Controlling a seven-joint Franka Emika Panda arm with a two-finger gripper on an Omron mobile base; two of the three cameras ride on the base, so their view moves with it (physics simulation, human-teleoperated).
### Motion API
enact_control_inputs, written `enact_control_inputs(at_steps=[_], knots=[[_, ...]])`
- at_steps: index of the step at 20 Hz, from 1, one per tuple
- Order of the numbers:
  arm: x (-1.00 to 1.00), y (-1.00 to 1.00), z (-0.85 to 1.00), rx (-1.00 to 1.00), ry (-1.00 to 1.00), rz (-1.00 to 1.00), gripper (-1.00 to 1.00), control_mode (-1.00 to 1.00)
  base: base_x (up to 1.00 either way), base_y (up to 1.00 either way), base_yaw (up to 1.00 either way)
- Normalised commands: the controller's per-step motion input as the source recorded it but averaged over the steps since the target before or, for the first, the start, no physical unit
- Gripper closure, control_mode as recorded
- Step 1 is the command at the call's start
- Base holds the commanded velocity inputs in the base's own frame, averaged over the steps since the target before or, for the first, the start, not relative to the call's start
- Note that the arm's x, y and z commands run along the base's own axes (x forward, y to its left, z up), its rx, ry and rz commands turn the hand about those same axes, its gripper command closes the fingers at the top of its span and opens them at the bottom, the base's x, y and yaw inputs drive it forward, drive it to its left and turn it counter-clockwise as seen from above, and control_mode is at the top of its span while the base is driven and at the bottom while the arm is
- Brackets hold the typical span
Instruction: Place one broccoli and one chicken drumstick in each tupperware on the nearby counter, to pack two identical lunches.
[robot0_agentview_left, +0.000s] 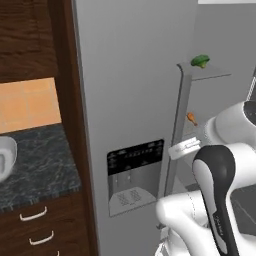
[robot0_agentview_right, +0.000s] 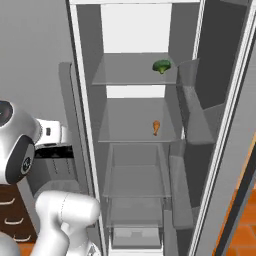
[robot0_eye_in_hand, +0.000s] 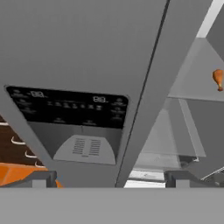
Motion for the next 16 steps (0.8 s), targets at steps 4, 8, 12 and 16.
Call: enact_control_inputs(at_steps=[4,8,12,16], knots=[[0.00,0.00,0.00,0.00,0.00,0.00,-1.00,1.00,0.42,-0.49,0.00],[0.00,0.00,0.00,0.00,0.00,0.00,-1.00,1.00,0.52,-0.48,0.00],[0.00,0.00,0.00,0.00,0.00,0.00,-1.00,1.00,0.49,-0.36,0.00],[0.00,0.00,0.00,0.00,0.00,0.00,-1.00,1.00,0.34,-0.50,0.00]])
